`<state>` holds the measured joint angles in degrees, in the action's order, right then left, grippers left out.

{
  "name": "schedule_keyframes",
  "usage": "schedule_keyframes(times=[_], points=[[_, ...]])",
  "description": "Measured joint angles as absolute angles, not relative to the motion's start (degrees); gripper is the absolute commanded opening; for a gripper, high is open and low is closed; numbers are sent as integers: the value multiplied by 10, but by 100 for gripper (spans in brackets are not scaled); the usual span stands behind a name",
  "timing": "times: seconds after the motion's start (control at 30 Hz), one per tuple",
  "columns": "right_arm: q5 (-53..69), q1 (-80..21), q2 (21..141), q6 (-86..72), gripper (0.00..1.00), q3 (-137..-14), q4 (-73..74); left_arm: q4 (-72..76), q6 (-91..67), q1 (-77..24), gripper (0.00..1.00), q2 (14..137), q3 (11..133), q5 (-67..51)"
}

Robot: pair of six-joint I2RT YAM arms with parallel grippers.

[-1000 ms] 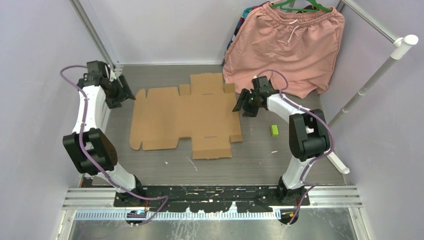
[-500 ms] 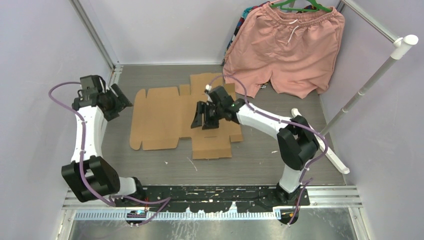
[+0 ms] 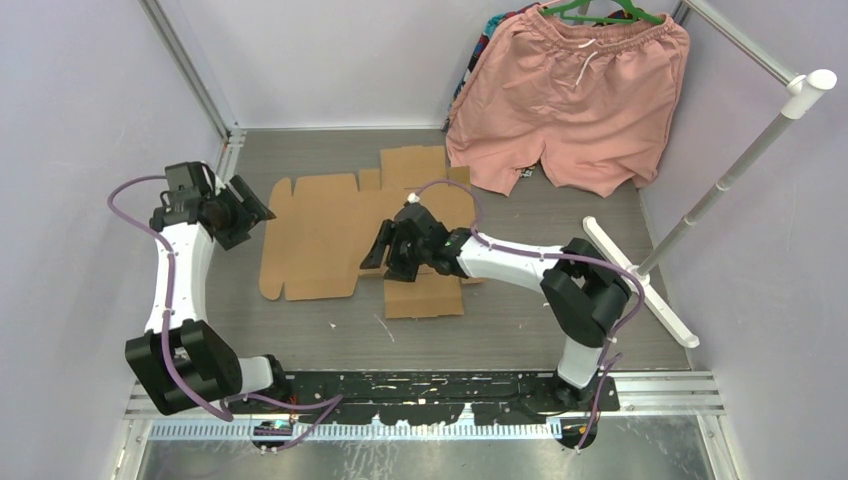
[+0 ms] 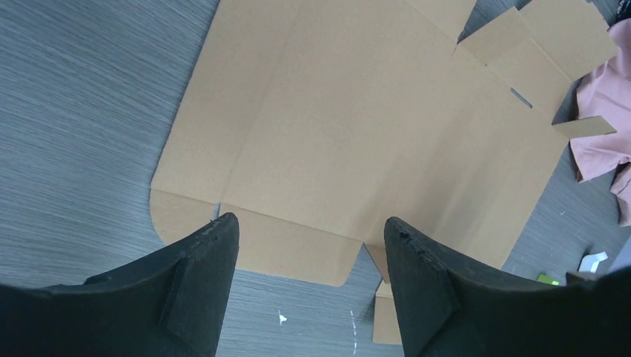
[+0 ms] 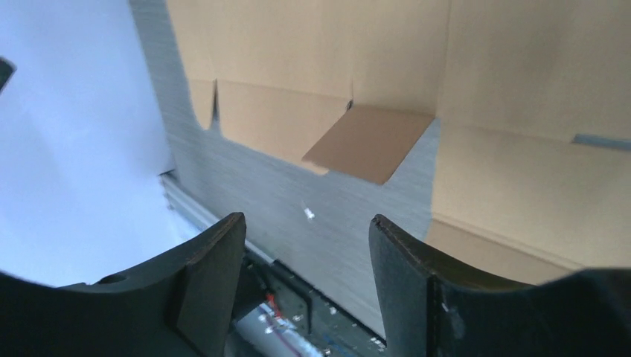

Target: Fold the paper box

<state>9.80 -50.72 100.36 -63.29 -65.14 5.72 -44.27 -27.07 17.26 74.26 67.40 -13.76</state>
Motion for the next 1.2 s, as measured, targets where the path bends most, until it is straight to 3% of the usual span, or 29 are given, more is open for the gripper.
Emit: schedule_keyframes(times=[0.2, 0.27, 0.3, 0.4, 0.7, 1.2], points=[[41, -520, 1042, -514, 66, -795, 182, -439, -270, 173, 72, 731, 666, -151], [27, -529, 1050, -429, 66, -869, 231, -435, -270, 176, 84, 728, 662, -153], [21, -533, 1055, -380, 67, -909, 255, -434, -270, 180, 98, 727, 660, -154], [-7, -547, 1061, -248, 68, -974, 297, -430, -274, 201, 100, 725, 648, -167], [-77, -613, 1072, 44, 68, -860, 301, -409, -316, 295, 100, 704, 580, -237], [-101, -722, 1126, 189, 69, -834, 181, -379, -376, 409, 100, 633, 506, -309]])
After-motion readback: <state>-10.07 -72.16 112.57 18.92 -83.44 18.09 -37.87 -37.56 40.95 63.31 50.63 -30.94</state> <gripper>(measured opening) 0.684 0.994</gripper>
